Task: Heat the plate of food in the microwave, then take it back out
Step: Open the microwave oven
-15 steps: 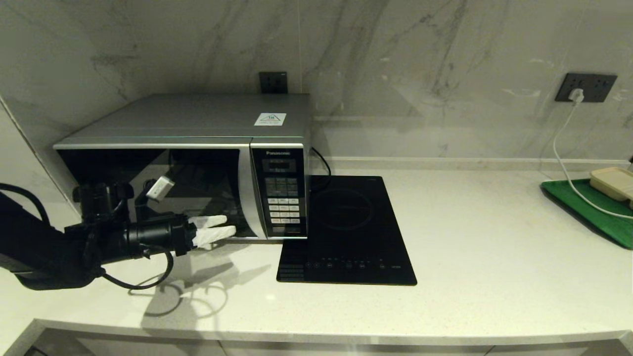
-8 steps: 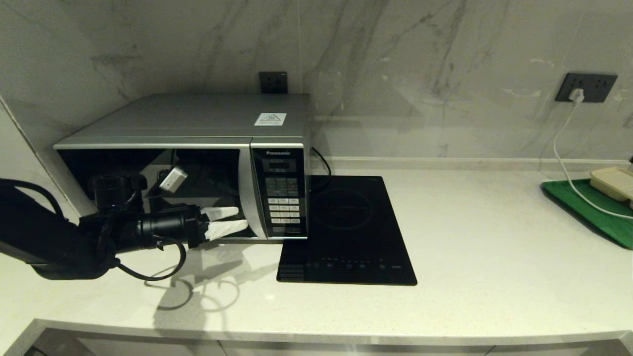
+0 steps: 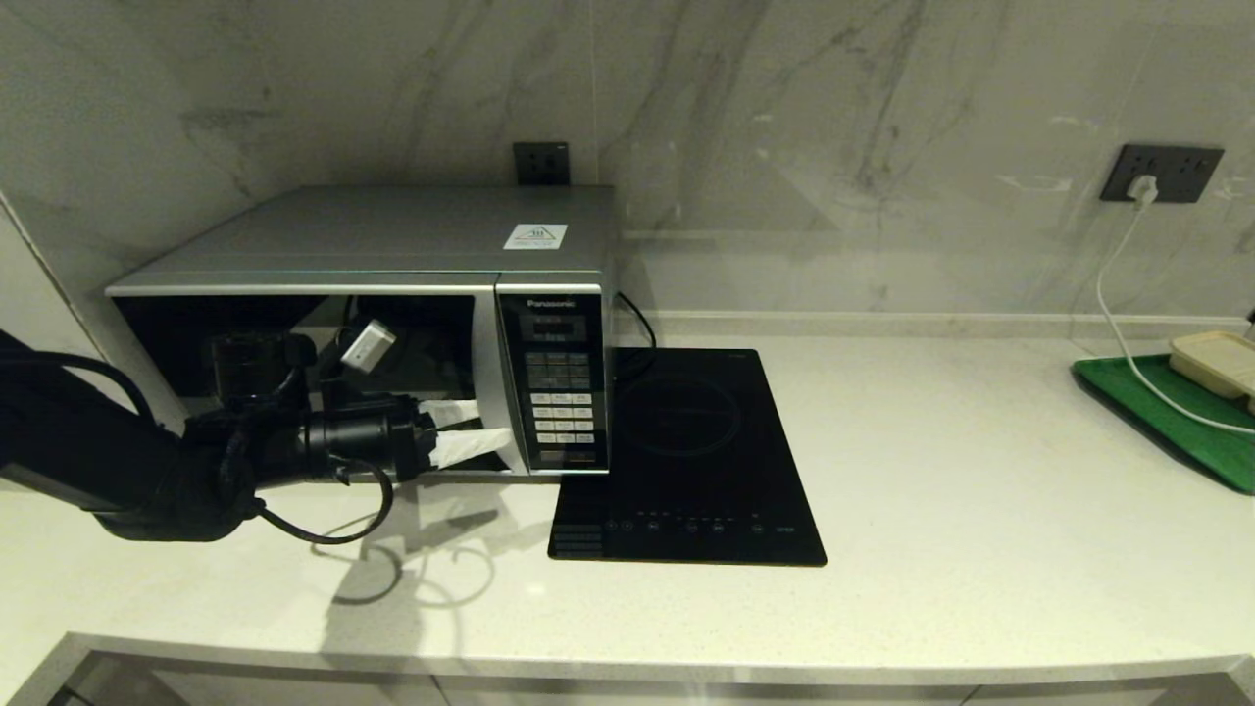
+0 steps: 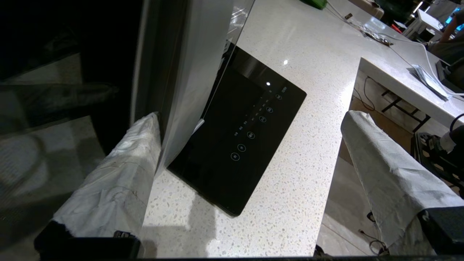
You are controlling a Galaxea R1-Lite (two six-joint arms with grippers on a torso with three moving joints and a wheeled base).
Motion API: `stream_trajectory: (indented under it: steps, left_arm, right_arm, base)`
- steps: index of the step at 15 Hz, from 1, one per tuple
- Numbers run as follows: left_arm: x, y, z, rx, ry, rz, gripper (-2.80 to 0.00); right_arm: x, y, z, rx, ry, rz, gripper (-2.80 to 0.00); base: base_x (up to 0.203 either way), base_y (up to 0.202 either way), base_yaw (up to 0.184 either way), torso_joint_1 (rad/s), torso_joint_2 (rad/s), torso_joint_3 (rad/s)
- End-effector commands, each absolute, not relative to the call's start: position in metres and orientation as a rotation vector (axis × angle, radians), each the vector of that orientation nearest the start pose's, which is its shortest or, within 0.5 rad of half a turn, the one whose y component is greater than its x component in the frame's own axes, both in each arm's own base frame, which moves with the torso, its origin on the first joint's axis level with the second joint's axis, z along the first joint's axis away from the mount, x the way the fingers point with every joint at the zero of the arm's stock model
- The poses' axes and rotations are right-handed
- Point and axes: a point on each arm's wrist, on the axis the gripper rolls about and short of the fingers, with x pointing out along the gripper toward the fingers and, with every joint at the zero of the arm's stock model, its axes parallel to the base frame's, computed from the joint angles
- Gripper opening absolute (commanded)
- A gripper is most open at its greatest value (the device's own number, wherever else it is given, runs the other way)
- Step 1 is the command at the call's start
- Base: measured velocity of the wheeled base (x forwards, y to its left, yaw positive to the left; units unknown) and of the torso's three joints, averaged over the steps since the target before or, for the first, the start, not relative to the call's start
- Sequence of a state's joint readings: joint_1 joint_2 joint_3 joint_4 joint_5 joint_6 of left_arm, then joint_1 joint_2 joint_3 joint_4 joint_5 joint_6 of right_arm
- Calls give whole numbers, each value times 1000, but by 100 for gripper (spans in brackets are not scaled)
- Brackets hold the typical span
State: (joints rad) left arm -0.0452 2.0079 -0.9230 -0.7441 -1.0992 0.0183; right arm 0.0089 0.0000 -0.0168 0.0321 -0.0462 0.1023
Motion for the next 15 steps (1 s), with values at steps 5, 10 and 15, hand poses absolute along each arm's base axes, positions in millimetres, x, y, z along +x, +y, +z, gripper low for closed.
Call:
stream_trajectory:
  steps: [5,10,15]
  left_arm:
    - [360,-47,122,-157,295,-1177,0]
    - [365,-51,115,-170,312,-1193,0]
    - [370,-52,116,-195,323,-1191,0]
  right_arm:
    - [-24,-1,77,102,13,-38,-280]
    - [-24,-1,77,102,13,-38,-280]
    - [-24,-1,77,102,12,-38,-280]
  base:
    - [0,0,0,0,0,0]
    - [0,0,0,0,0,0]
    - [0,0,0,0,0,0]
